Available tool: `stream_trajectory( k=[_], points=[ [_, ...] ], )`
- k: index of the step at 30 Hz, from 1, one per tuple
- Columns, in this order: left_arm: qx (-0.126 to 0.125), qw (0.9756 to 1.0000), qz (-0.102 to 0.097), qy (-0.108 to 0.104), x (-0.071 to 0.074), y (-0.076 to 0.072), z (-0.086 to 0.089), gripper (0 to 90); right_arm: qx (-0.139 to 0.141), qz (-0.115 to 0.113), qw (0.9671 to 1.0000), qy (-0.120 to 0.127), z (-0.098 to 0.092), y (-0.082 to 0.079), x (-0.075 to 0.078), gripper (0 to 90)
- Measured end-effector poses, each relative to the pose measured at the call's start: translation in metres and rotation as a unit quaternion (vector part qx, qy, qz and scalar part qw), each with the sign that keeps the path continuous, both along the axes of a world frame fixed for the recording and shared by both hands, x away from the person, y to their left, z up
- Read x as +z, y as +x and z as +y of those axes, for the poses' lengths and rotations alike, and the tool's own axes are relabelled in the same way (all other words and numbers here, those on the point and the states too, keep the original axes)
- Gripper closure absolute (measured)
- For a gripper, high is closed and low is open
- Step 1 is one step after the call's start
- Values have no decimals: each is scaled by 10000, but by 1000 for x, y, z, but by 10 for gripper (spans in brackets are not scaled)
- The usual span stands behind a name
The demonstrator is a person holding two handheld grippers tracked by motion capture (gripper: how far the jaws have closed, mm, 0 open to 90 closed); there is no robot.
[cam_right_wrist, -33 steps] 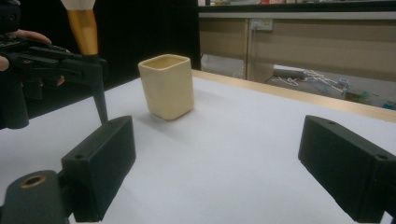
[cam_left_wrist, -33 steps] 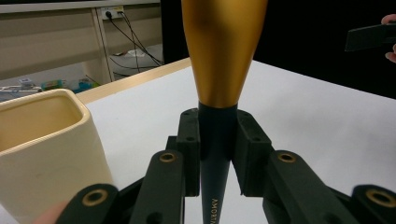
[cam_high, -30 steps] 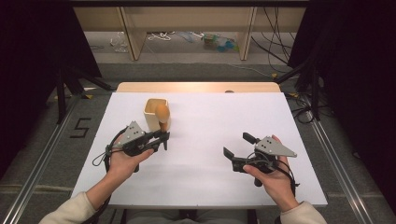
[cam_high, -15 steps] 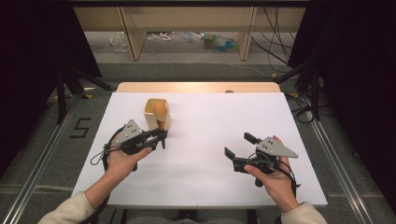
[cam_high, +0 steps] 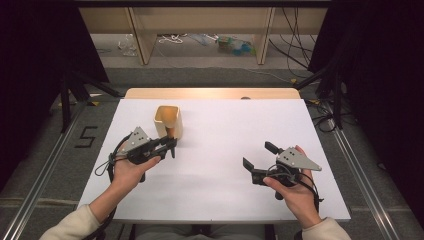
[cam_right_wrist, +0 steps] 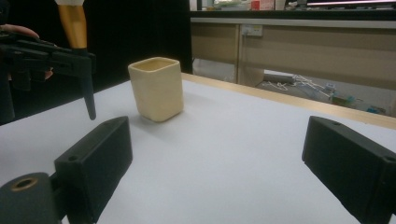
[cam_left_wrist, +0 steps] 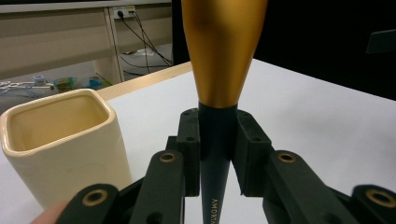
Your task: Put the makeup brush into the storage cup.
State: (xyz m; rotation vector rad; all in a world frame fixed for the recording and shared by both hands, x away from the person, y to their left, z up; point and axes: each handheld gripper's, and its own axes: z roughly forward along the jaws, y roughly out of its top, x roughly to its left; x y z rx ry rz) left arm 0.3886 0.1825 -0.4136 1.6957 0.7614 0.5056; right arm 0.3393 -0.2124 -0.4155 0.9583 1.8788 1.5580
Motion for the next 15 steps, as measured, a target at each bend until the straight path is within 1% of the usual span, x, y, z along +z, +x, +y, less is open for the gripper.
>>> stream_trajectory(
  k=[3, 5, 7, 12, 13, 15],
  points=[
    [10, 10000, 10, -23, 0, 0, 1, 743, 62, 5, 10000, 34, 1, -1, 0, 79],
    [8, 10000, 10, -8, 1, 1, 2, 743, 82, -48, 10000, -22, 0, -1, 0, 72],
    [32, 10000, 28, -21, 1, 1, 2, 743, 66, -45, 9999, -66, 0, -1, 0, 69],
    [41, 10000, 25, -28, 2, 1, 3, 743, 90, -100, 9999, -2, 1, -2, -1, 58],
    [56, 10000, 20, -23, 2, 1, 3, 743, 75, -80, 9999, -67, 0, -2, -1, 55],
    [74, 10000, 9, -18, 2, 2, 4, 743, 81, -90, 9999, -82, 0, -3, -1, 54]
  ],
)
